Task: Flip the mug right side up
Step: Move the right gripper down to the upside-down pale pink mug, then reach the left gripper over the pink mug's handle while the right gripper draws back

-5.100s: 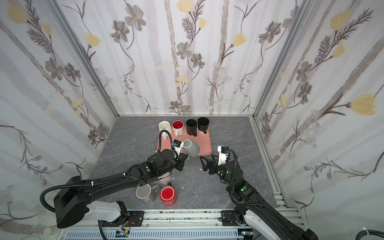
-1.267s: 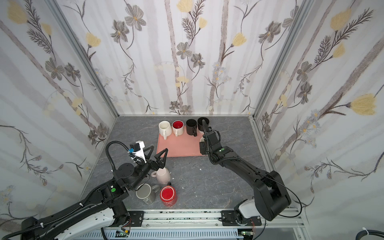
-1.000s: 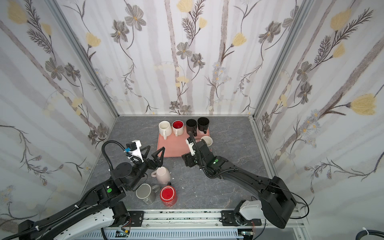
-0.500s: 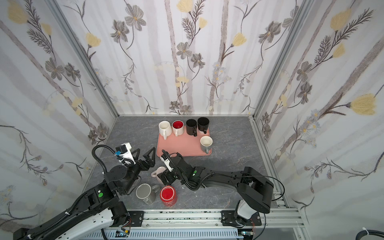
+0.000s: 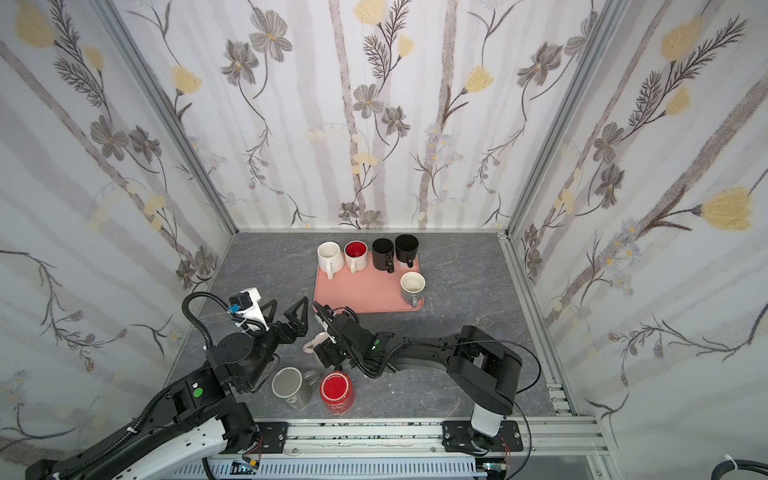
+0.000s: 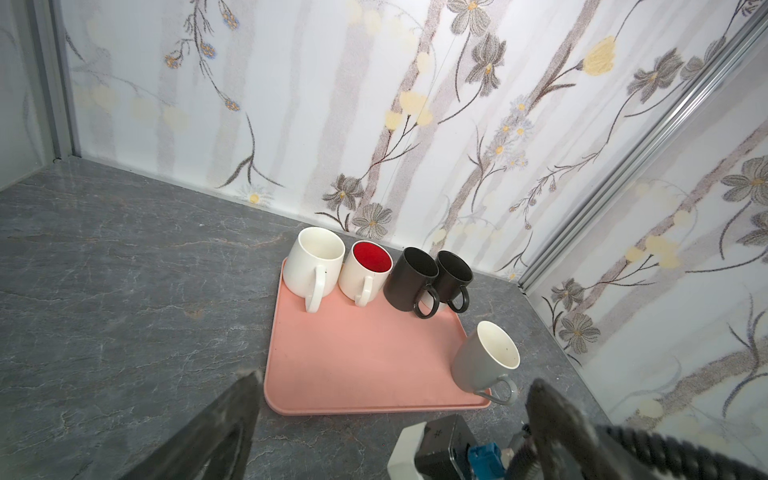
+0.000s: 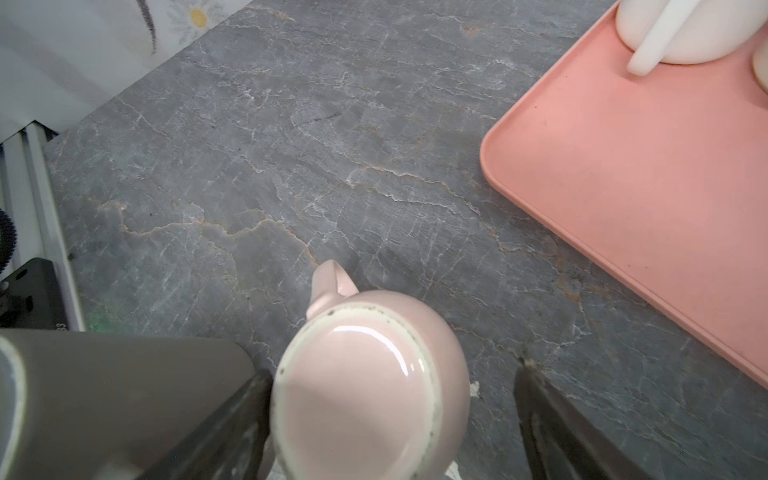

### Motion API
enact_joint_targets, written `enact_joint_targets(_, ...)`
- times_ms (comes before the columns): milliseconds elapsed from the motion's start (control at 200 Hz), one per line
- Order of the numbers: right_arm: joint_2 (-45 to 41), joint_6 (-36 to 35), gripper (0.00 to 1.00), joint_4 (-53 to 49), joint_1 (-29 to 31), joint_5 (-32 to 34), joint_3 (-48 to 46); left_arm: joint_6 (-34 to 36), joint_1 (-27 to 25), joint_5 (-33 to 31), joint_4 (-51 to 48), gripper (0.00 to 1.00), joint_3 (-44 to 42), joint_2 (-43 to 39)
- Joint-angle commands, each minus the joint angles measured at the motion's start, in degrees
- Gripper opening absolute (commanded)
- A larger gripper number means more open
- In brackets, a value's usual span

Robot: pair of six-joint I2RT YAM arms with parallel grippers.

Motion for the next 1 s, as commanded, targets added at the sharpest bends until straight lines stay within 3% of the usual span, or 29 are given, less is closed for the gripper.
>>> enact_joint_targets(0,-1.21,1.85,0.87,-1.4,-1.63,3.53,-1.45,-0.12,0.07,0.11,-1.1,1.0,0.77,0.44)
enact_joint_targets(280,-4.82,3.17,0.88,-0.65,-5.74,4.16,-5.83,-1.2,0.16,1.35,-5.12,1.0,1.34,2.96)
enact_joint_targets(620,-12.69,6.76,0.89,0.38,-10.79,4.62,-13.11,-1.1,3.85,11.7,-5.62,1.0,2.39,14.75)
enact_joint_targets(814,-19.04,8.89,0.9,3.3,-11.2,4.53,-18.69,-2.13,5.05,16.58,-5.44,0.82,3.14,27.37)
enact_joint_targets(994,-23.37,9.25,0.9,3.61,-11.96,4.61,-20.84,-3.6,5.6,18.58,-5.09,0.79,3.04,32.37)
